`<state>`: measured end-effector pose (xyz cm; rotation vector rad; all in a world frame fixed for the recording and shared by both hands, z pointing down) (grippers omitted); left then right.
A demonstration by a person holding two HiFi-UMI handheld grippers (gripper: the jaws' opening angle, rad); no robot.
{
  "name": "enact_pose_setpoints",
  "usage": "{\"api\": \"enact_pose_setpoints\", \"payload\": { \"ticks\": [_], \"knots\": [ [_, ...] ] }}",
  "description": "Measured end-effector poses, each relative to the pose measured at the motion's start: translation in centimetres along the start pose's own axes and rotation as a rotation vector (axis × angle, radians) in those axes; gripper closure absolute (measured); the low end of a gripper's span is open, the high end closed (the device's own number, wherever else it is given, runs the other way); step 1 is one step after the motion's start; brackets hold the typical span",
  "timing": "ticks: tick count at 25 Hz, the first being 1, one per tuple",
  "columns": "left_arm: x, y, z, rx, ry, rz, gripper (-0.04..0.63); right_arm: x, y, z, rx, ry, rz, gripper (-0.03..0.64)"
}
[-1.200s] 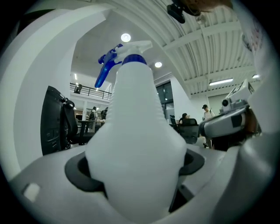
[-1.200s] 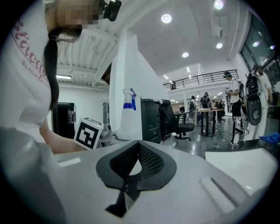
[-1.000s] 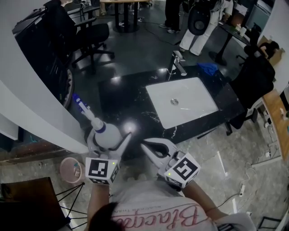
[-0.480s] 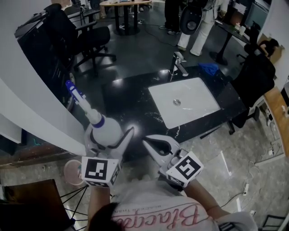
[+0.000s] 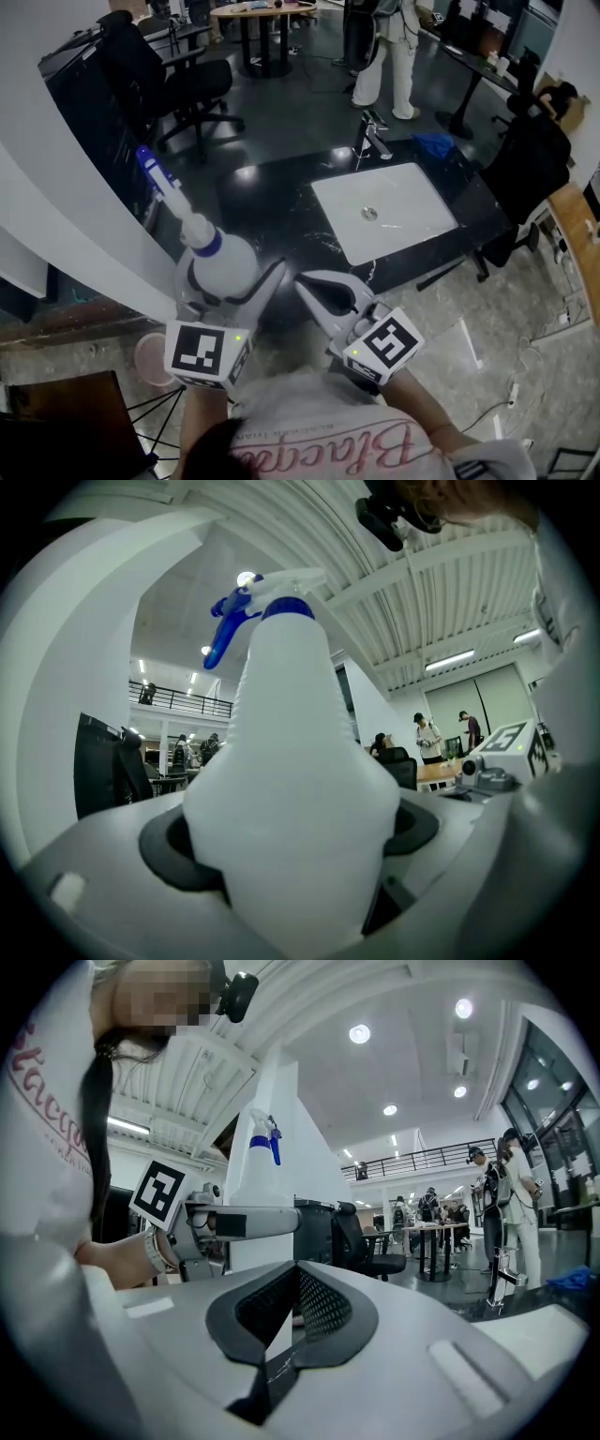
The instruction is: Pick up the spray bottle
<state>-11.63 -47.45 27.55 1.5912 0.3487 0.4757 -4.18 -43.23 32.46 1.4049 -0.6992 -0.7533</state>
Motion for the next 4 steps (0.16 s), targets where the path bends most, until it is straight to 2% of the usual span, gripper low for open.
{"api": "enact_pose_setpoints", "payload": {
  "ticks": [4],
  "knots": [
    [0.25, -0.22, -0.38, 0.014, 0.01, -0.002, 0.133, -0.23, -0.62, 0.07, 0.013, 0.011, -0.013, 0.615]
  ]
}}
Point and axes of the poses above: the fingertips, and each gripper's own axes: z forward along the fingers, x to its right, y out of its underside, the point moved 1 cm from there along -z, backward along the fingers, and after that the axes turned 1 degree about y, right-handed, at the moved point
